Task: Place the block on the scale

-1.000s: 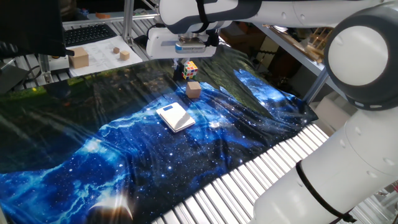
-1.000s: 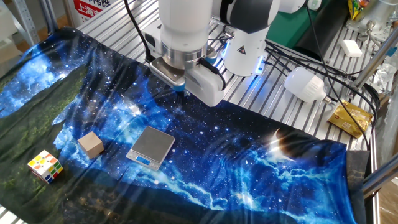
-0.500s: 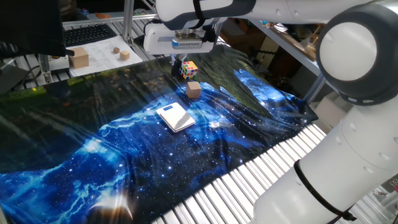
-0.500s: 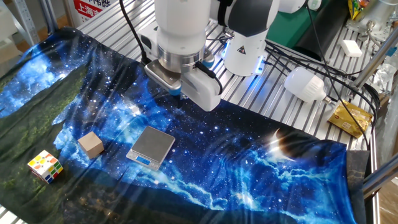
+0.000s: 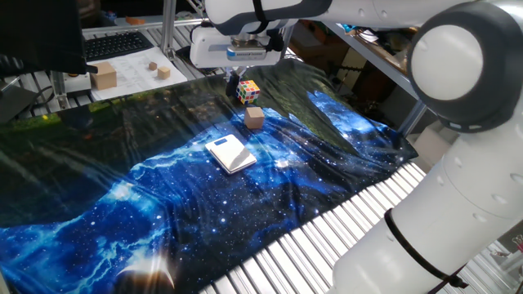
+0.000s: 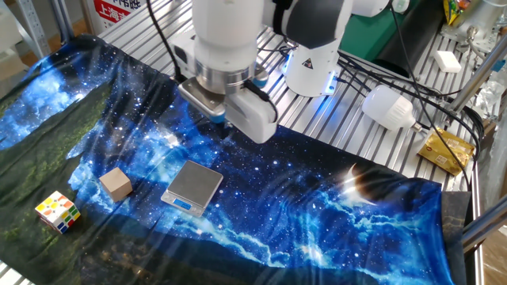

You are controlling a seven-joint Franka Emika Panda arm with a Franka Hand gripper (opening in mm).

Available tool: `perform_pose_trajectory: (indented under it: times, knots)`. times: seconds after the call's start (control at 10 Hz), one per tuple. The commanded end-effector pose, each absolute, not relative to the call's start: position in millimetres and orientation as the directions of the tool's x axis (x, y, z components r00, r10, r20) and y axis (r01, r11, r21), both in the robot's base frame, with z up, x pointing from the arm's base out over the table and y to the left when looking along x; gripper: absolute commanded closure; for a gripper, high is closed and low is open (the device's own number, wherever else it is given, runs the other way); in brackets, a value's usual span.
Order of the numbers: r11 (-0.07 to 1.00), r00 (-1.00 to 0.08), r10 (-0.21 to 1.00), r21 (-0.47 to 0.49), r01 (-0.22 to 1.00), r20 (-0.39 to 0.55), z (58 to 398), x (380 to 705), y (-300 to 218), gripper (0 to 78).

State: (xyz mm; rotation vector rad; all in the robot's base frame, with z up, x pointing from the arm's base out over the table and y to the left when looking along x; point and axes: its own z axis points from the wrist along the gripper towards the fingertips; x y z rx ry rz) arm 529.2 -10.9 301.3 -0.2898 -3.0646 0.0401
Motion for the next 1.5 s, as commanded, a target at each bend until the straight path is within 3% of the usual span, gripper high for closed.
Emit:
perform_pose_trajectory:
  times: [0.1,1.3,1.5]
  knots:
    - [0.982,-0.981,0.187,-0.032,0.185,0.056,305.1,540.3,-21.6,77.6]
    - [0.979,-0.978,0.205,-0.028,0.204,0.043,306.5,547.5,-26.1,77.6]
    - [0.965,-0.965,0.26,-0.029,0.26,0.023,306.5,547.5,-26.1,77.6]
